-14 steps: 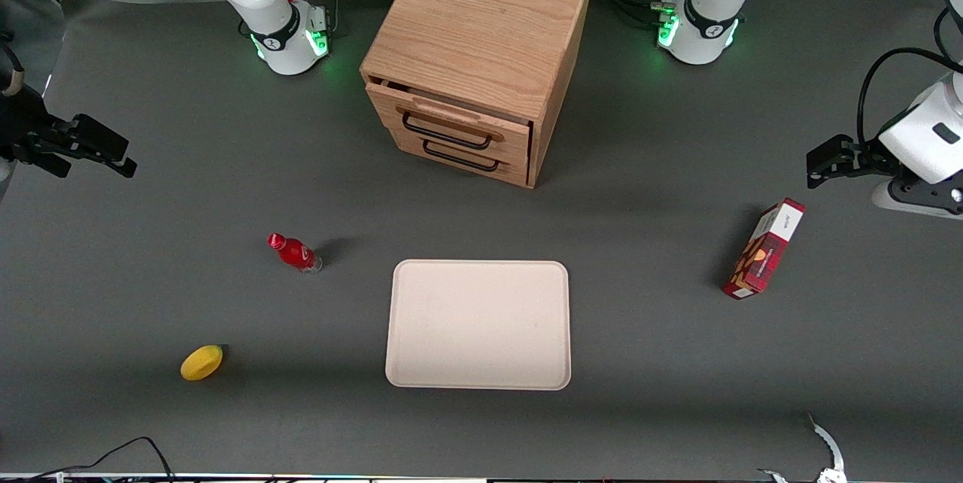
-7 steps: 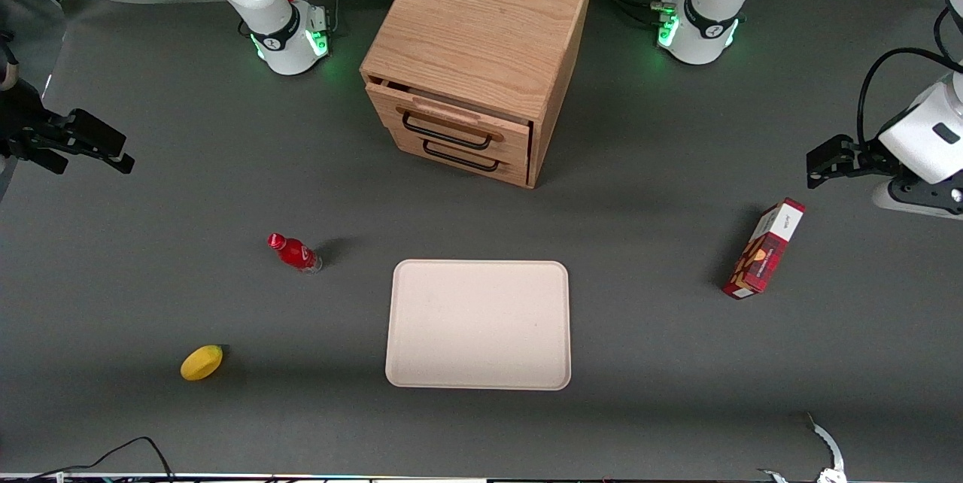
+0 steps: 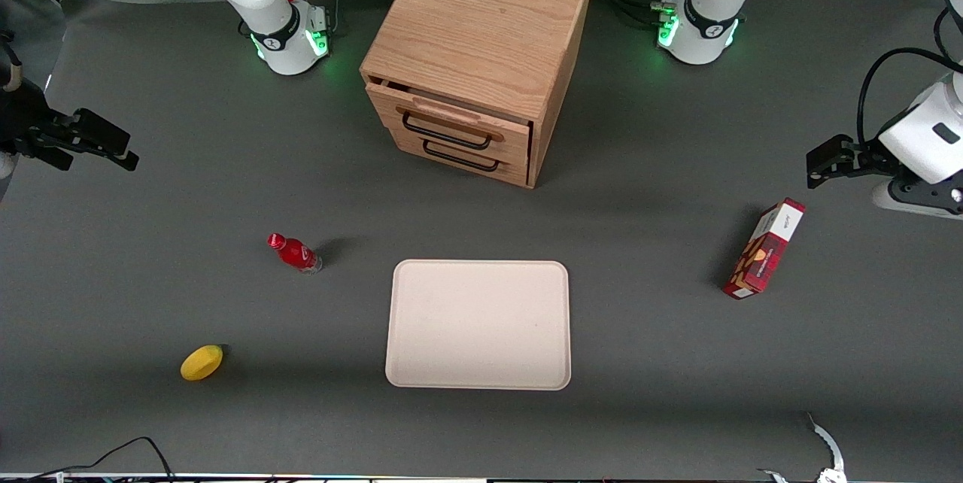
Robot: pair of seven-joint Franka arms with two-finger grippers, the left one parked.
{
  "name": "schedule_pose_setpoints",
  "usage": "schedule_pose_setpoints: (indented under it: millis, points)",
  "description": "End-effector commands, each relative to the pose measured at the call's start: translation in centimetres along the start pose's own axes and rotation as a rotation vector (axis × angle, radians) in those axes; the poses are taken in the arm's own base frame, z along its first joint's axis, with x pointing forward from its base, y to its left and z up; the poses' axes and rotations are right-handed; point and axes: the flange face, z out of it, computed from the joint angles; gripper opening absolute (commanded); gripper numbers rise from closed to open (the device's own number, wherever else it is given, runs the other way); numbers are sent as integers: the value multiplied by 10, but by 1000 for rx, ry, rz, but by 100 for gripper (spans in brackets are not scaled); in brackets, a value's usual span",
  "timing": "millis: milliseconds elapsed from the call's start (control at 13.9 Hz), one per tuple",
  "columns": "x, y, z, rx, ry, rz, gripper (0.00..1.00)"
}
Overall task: Place coke bottle on tray
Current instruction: 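Move the open right gripper toward the red Coca-Cola bottle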
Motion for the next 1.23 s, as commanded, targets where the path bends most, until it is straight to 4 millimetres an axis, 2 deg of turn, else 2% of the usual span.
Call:
schedule_pose_setpoints:
  millis: [0,144,361,505,722,794,938,1155]
  points:
    - [-1,-9,-3,30,-22,63,100]
    - [0,-29,8,14,-38,31,100]
    - [8,-33,25,9,-64,57,100]
    - [18,-46,48,5,-94,51,100]
    - [32,-53,75,9,-105,47,100]
    - [35,-54,90,6,-121,47,100]
    - [35,-55,116,9,-97,59,100]
    - [24,-67,154,-7,-72,57,100]
